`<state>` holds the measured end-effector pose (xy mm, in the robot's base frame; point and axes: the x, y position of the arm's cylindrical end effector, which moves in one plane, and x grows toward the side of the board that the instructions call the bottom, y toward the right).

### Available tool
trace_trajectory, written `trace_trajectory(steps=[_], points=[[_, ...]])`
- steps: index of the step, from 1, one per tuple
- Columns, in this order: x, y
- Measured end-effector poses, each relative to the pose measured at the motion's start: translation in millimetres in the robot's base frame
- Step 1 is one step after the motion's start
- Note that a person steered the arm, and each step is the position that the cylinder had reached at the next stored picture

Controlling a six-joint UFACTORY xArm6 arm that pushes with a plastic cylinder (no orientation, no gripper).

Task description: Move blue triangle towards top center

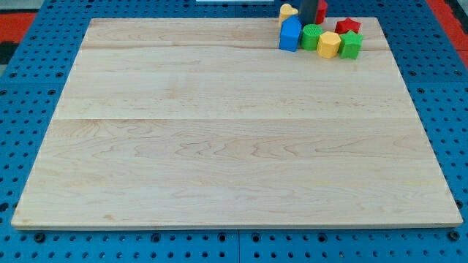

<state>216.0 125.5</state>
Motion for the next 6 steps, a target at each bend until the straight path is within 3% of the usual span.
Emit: trace_trajectory(steps=[6], points=[[35,-48]])
